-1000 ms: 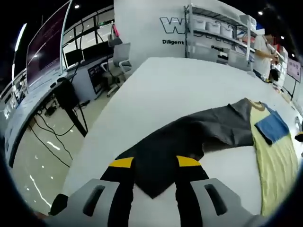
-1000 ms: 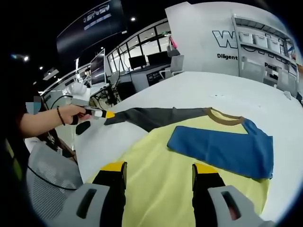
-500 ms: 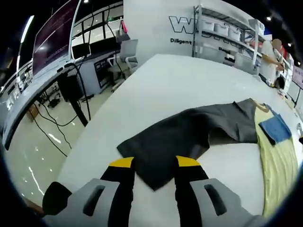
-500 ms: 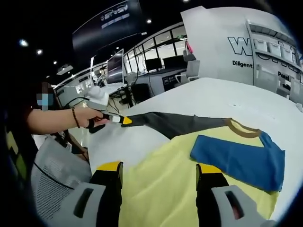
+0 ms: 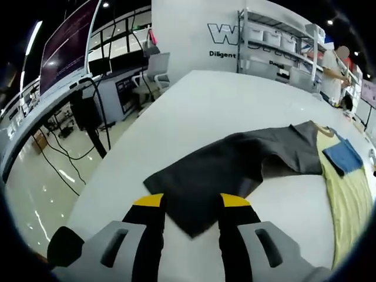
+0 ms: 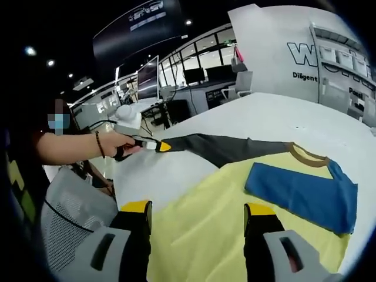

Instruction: Fold the garment on the visible template until the final outline fits inside the template.

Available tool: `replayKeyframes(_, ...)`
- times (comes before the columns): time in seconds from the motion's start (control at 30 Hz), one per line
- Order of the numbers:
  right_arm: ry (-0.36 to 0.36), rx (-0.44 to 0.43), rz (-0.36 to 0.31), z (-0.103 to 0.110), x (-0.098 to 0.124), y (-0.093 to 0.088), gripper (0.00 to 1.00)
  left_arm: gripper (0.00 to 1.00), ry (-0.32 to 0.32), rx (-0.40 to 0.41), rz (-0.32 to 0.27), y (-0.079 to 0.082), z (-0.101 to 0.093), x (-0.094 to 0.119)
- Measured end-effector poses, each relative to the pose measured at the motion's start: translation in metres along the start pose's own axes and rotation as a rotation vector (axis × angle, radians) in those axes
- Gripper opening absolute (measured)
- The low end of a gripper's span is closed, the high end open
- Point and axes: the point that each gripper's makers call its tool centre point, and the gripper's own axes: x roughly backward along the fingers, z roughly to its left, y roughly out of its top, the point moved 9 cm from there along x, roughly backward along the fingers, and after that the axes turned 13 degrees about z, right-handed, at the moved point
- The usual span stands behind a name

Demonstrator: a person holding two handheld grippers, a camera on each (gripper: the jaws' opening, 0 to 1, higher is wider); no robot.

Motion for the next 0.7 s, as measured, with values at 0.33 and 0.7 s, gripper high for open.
replayKeyframes(0.33, -0.016, -0.012, 0.005, -0.002, 0.005, -0.002, 0.60, 0.07, 0.003, -0.003, -0.052, 0.000, 0.001, -0.004)
replayKeyframes(0.7, -0.026, -0.022, -0.004, -0.001, 0.009, -0.002, 0.60, 0.00, 0.000, 0.003, -0.110, 0.018, 0.017, 0.007)
